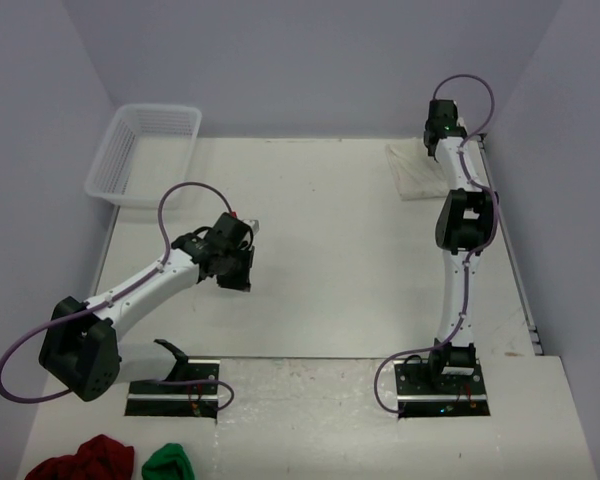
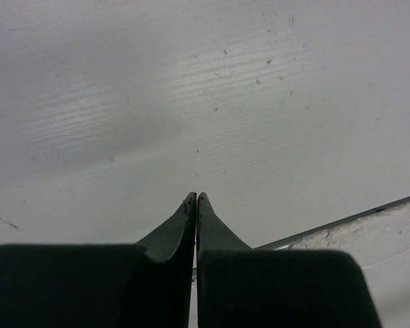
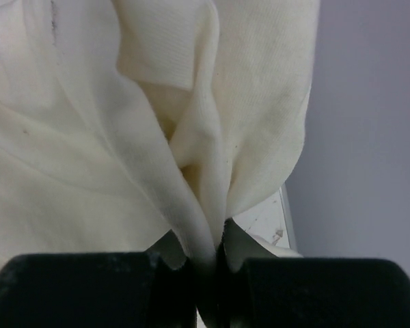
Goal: Fold and stack the t-shirts
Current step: Put the neatly folded tshirt into the corner of the board with the right arm
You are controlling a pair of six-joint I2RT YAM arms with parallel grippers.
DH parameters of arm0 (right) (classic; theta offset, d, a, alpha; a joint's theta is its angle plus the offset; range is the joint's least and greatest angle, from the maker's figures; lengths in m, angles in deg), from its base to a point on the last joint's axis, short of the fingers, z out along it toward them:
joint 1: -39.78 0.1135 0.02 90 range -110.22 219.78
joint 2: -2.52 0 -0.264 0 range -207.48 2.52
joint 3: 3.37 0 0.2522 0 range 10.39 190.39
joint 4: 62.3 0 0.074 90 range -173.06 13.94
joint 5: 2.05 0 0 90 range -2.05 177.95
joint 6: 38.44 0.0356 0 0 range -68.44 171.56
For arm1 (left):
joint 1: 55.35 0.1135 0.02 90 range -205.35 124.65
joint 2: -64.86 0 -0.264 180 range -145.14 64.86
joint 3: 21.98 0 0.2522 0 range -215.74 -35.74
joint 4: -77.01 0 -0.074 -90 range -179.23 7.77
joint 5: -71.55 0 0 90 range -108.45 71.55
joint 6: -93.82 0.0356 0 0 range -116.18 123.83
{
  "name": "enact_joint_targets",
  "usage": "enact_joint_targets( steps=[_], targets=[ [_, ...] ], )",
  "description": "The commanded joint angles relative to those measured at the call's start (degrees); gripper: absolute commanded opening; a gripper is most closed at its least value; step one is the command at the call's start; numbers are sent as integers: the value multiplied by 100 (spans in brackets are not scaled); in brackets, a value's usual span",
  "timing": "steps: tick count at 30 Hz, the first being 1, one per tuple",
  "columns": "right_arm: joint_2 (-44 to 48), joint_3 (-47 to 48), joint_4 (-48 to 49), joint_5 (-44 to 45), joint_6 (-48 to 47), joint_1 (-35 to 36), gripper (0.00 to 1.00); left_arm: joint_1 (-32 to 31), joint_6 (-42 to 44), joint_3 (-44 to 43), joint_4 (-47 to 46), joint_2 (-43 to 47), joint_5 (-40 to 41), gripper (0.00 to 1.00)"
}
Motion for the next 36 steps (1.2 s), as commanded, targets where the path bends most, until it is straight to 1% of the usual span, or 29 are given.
enact_joint_targets(
  steps=[1,2,7,14,18,25,30,36],
  targets=[
    [-151,276,581,342,-430,-46,0,-62,164,-9,-220,143,-148,0],
    [-221,389,555,351,-457,-46,0,-80,199,-18,-220,143,-139,0],
    [-195,276,581,465,-387,-38,0,-132,244,-97,-203,81,-87,0],
    [-353,575,344,676,-132,-82,0,-141,244,-88,-229,37,-78,0],
    [-336,531,343,939,44,-90,0,-141,244,-62,-229,37,-69,0],
    [-353,523,150,1132,307,-99,0,-141,270,-62,-238,55,-86,0],
    [-467,741,-24,1238,387,-99,0,-141,279,-80,-229,46,-95,0],
    [-485,619,71,1432,343,-99,0,-141,296,-115,-220,37,-78,0]
  ],
)
